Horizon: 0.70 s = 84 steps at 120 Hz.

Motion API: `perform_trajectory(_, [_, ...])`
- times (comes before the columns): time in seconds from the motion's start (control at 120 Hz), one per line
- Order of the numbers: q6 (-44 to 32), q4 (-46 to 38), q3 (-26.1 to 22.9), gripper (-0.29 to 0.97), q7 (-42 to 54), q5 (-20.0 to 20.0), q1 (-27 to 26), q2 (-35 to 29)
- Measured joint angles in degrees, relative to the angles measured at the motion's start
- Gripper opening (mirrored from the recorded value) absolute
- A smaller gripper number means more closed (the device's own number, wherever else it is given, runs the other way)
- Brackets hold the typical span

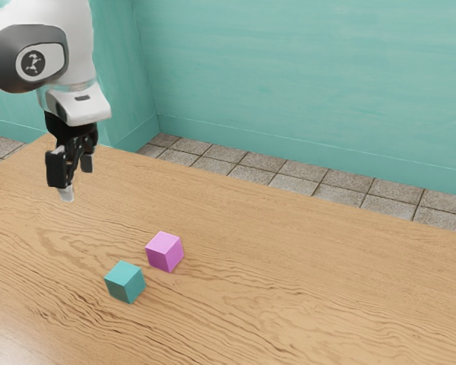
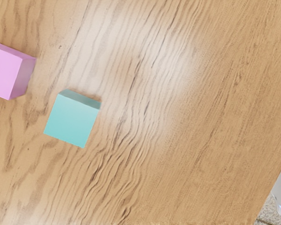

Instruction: Pick up the blue block with one arm, and put the blue block on the pink block with one arm

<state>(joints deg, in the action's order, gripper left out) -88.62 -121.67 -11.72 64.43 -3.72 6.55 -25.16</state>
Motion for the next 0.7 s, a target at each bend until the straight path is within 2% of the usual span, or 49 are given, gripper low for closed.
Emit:
perform_trajectory(0.058, [-5.8,-8.6,0.4,0.68,2.0,1.2,0.0,-2.4])
perform_trajectory(0.108, [-10.0,-12.0,0.9,0.68,3.7,2.8,0.6,-2.6])
perform_trajectory(0.258, [-16.4,-13.2,1.6,0.68,8.4,5.5,2.1,2.8])
perform_trajectory(0.442, [-28.6,-22.7,1.8,0.68,13.0,7.0,1.7,3.8])
perform_trajectory(0.558, [-36.1,-23.6,1.8,0.68,16.3,7.0,2.0,7.2])
perform_trajectory(0.7, [-41.4,-23.1,1.9,0.68,19.5,7.0,2.5,11.4])
